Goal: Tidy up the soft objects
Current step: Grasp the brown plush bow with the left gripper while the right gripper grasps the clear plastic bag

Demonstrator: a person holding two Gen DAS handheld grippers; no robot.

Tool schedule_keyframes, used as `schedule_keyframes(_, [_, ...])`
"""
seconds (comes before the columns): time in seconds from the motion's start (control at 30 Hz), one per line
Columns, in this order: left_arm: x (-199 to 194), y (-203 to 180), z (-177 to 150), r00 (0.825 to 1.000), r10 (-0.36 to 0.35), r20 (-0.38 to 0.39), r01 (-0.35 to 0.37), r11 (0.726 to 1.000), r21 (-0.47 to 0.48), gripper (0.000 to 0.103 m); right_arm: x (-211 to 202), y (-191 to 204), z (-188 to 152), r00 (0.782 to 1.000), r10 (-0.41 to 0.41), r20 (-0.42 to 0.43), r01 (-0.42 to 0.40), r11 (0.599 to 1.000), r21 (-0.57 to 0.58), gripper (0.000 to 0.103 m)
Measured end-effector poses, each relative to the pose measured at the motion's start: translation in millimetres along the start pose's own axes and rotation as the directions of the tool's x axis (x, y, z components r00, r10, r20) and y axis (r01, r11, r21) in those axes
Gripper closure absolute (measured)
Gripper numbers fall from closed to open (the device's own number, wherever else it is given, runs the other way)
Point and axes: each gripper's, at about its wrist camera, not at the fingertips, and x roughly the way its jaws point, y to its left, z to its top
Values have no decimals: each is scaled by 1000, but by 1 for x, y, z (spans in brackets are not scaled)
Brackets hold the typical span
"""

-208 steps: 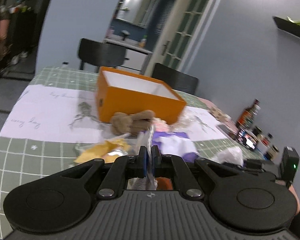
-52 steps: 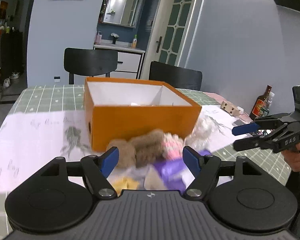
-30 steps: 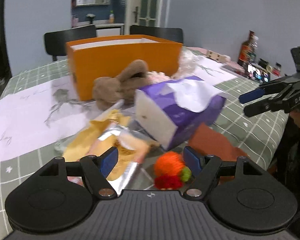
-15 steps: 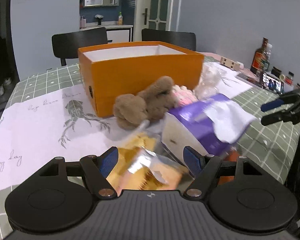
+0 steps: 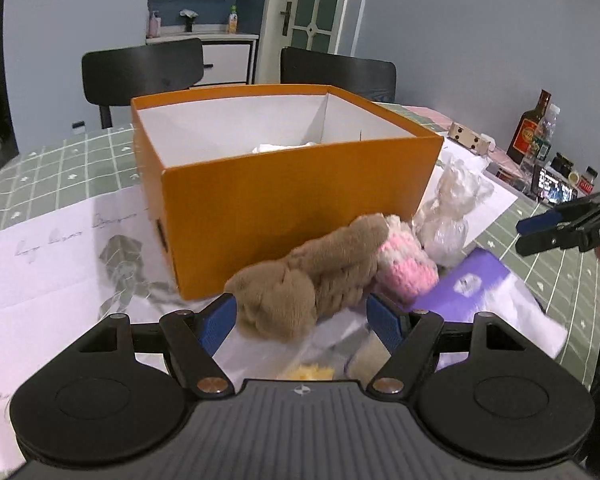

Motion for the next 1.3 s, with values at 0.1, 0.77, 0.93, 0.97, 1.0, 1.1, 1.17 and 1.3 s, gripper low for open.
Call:
schedule_keyframes(0.1, [9,1,5,1000,13,-23,-12,1000,23,16,9,0,6,1000,-6,-7,6,1000,10,22])
schedule_keyframes(0.77, [42,-2,14,995,21,-96,-10,993,115,16,85,0,36,998,-62,31,62,998,-6,23])
schedule_keyframes(0.93, [42,-7,11,994,21,-106,-3,986,167,34,88,4,34,999,-42,23,43,998,-48,33])
schedule_keyframes(0.97, [41,-7,11,994,28,-105,-9,984,176,41,88,5,35,999,-40,23,41,997,-60,34])
schedule_keyframes(1.0, [39,-8,11,994,28,-102,-9,983,183,42,88,6,34,999,-39,23,40,997,-67,35])
schedule_keyframes(1.1, [35,-6,12,996,10,-92,7,983,183,55,87,6,34,999,-32,16,34,997,-74,39])
schedule_keyframes(1.17, [32,-5,13,996,3,-85,12,984,178,64,88,5,36,1000,-27,9,28,996,-83,42])
schedule_keyframes(1.3, [24,-3,15,998,-12,-61,21,988,153,69,83,5,38,1000,-23,14,24,994,-103,44])
